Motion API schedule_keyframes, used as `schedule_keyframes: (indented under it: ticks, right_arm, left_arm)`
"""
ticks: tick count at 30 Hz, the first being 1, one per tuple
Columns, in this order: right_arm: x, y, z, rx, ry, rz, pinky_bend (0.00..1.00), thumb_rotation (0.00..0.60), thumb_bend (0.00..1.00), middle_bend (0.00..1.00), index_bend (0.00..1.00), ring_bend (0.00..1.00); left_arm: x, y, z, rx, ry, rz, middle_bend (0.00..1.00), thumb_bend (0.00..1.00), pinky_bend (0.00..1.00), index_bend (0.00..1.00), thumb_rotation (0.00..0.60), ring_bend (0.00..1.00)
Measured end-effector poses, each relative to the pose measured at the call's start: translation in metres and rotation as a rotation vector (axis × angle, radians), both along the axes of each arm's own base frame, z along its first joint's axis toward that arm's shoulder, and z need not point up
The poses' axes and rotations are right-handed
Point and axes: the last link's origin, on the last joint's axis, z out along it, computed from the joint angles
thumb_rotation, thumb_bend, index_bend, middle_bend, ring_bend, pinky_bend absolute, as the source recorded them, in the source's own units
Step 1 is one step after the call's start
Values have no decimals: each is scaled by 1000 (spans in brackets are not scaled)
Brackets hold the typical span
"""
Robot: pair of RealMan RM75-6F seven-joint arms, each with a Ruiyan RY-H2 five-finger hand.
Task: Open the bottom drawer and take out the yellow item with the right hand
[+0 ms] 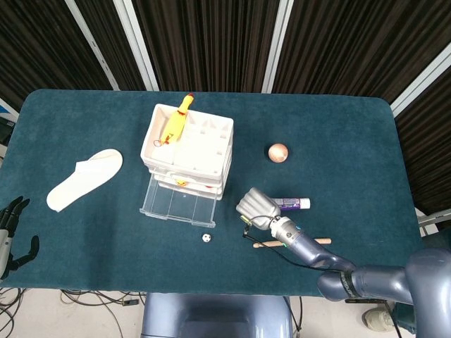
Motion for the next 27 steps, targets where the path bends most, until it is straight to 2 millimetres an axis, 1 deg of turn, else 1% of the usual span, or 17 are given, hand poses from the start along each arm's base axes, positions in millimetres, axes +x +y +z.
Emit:
schedule_keyframes:
  ticks: [3,6,8,10,13,16,19,23,26,27]
  right_arm:
    - [-6,0,-10,21,25,-17,1000,600,388,1000,603,1000]
    - [-10,1,-16,30,47,-20,1000,600,360,1000,601,1000]
    - [-12,2,-18,33,55,-23,1000,600,328,1000,564,1000]
    - [-12,3,-19,34,56,-24,1000,600,281,1000,460,1000]
    - [-10,4,-18,29,47,-24,1000,600,238,1000,321,1000]
    - [-7,6,-15,29,33,-30,1000,600,221,1000,242,1000]
    - [-4,8,-10,31,28,-33,1000,600,213,1000,216,1000]
    - [-1,12,-2,25,37,-32,1000,600,213,1000,210,1000]
    - [1,13,9,-5,37,-26,1000,600,213,989,237,1000]
    - [1,13,15,-23,29,-28,1000,600,213,958,255,987]
  left_arm:
    - [0,0,0,0,0,0,0,514,0,27,600,0]
    - [0,0,-1,-3,0,0,0,514,0,27,600,0]
    - [0,0,-1,-5,1,-1,0,514,0,27,600,0]
    - [0,0,-1,-4,1,-1,0,514,0,27,600,0]
    - [0,0,-1,-2,2,-1,0,514,0,27,600,0]
    - [0,0,-1,-4,3,-1,0,514,0,27,600,0]
    - [0,0,-1,-4,3,0,0,514,0,27,600,0]
    - [0,0,-1,-3,5,1,0,514,0,27,600,0]
    - [0,0,-1,-3,5,1,0,514,0,27,600,0]
    - [0,0,-1,-3,5,0,0,514,0,27,600,0]
